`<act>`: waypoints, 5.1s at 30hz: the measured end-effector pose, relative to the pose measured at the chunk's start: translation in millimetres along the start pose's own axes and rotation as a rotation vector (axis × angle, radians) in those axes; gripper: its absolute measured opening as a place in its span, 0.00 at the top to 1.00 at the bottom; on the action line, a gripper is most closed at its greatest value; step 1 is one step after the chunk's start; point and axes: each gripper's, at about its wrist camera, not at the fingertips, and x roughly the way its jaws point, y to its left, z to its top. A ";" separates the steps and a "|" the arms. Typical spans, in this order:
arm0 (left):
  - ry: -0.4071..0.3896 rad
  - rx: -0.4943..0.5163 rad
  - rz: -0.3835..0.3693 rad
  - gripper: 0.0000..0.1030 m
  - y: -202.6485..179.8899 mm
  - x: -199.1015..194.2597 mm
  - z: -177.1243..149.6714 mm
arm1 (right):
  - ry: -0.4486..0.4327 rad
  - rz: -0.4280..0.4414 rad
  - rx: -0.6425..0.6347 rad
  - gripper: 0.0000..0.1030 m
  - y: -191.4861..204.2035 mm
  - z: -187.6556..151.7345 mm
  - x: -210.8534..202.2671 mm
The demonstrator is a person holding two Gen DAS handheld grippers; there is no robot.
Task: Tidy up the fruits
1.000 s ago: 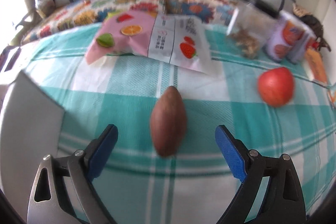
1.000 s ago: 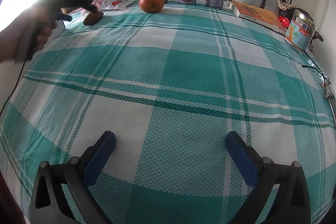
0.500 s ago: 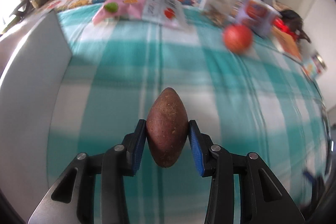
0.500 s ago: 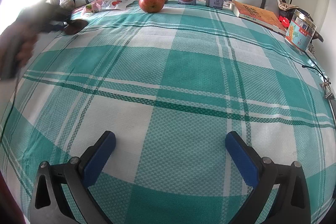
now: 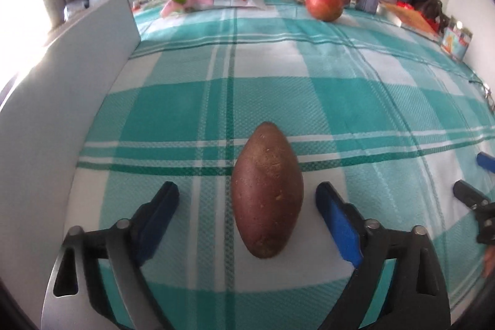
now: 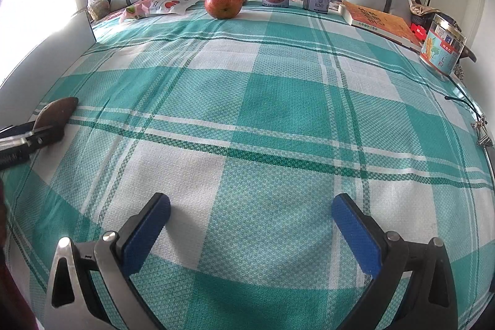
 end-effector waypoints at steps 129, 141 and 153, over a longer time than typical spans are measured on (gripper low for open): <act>0.298 -0.849 0.127 0.59 399.8 -66.3 -32.8 | 0.214 0.423 -0.601 0.32 451.1 191.6 10.0; -0.052 -0.489 0.365 0.11 329.9 -175.0 13.1 | 0.047 0.459 -0.449 0.00 412.1 222.5 -64.5; 0.050 -0.558 0.338 0.09 283.2 -230.3 -22.9 | 0.074 0.482 -0.445 0.00 378.8 130.8 -156.5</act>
